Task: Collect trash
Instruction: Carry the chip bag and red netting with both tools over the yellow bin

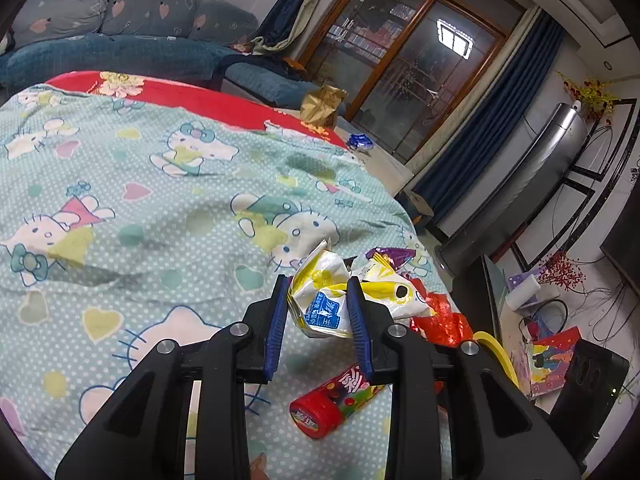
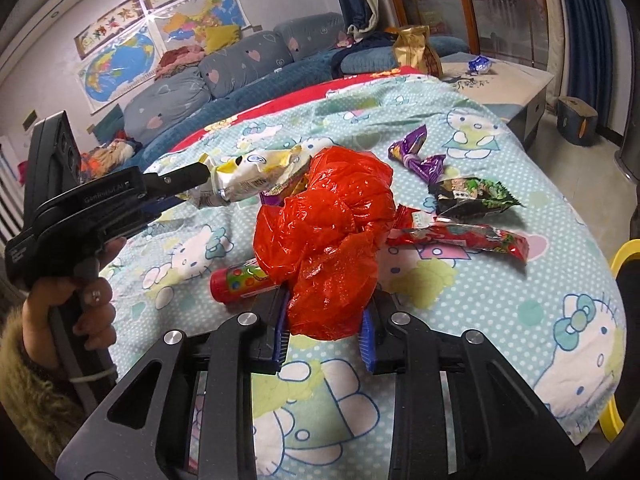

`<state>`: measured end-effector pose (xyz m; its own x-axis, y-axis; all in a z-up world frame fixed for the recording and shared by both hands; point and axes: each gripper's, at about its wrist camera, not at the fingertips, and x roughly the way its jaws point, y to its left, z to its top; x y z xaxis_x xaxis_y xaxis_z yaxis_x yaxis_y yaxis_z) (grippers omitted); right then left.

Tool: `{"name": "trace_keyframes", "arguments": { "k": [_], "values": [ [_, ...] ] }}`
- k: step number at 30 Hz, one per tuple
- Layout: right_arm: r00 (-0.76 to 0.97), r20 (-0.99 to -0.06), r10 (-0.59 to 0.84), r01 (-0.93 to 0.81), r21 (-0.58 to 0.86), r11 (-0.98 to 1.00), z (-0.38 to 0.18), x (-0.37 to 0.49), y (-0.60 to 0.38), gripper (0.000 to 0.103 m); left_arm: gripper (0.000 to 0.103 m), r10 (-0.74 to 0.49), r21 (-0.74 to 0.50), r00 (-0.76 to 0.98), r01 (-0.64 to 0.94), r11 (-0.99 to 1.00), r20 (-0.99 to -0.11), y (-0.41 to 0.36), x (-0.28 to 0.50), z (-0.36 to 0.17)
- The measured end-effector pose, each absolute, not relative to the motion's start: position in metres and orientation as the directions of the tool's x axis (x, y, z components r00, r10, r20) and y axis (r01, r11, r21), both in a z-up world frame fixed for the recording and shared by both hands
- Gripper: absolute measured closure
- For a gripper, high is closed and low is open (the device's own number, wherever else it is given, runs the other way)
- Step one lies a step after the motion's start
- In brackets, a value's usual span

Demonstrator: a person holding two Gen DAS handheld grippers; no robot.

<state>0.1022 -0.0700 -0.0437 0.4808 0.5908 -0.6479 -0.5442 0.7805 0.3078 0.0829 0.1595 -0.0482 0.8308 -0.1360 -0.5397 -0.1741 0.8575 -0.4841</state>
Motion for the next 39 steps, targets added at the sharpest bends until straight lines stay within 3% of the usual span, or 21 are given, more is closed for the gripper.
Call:
{"name": "trace_keyframes", "arguments": {
  "k": [39],
  "values": [
    [0.637,-0.574,0.514,-0.422,0.298,0.856,-0.015,0.093,-0.155,0.082,0.075,-0.245,-0.438,0.85,0.019,0.899,-0.466,0.086,0.083,-0.005]
  ]
}}
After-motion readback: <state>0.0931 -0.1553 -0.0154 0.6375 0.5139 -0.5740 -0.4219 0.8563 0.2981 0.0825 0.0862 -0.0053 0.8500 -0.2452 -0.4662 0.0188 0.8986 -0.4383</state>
